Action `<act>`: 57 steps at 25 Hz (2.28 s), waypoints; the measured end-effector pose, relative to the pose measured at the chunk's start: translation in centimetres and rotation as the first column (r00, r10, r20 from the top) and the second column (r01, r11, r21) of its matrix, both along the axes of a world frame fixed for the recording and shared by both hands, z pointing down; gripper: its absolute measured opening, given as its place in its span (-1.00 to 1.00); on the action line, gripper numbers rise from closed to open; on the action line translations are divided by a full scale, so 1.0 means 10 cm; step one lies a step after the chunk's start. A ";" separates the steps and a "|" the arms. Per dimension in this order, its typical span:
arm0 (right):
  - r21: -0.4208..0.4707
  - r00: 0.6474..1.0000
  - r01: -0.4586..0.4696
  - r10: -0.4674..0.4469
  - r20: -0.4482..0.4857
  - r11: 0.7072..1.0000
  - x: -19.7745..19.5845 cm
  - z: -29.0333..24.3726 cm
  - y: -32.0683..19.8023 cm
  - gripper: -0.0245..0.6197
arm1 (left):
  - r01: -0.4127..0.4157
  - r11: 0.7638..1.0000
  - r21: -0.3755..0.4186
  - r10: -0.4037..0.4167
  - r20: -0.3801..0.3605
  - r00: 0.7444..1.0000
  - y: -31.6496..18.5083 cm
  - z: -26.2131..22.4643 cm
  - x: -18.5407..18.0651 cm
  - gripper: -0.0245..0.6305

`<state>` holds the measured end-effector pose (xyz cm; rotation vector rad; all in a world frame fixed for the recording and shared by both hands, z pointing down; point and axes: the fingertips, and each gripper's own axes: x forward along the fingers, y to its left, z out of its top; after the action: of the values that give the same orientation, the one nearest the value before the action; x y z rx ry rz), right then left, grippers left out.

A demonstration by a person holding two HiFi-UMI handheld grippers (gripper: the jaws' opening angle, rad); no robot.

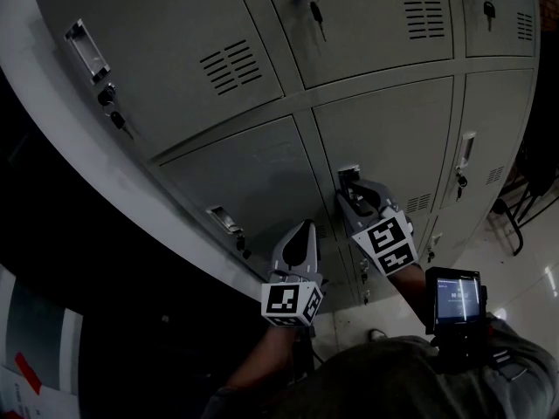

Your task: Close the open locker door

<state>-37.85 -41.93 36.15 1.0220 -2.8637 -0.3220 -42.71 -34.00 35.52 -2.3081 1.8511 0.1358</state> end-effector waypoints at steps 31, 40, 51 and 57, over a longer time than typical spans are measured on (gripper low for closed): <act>-0.106 0.999 -0.027 0.023 -0.035 0.994 0.94 0.27 0.86 -0.62 | -0.087 0.996 -0.022 0.087 -0.012 0.996 0.53 0.18 0.90 -0.93; -0.122 0.996 0.084 -0.084 0.003 0.989 1.33 0.28 1.43 -0.74 | -0.019 1.000 0.005 0.019 0.094 0.995 0.84 0.08 1.42 -0.92; -0.109 0.987 0.159 -0.154 0.051 0.981 2.95 0.21 1.93 -0.81 | 0.035 0.999 0.014 -0.036 0.102 0.994 1.28 0.07 2.99 -0.92; -0.118 0.978 0.202 -0.195 0.068 0.972 3.61 0.25 2.22 -0.84 | 0.040 0.999 -0.012 -0.039 0.082 0.996 1.60 0.20 3.68 -0.92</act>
<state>-1.78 -19.69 38.65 0.7363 -2.9983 -0.1269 -5.91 -17.96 37.51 -2.2486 1.8625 0.0229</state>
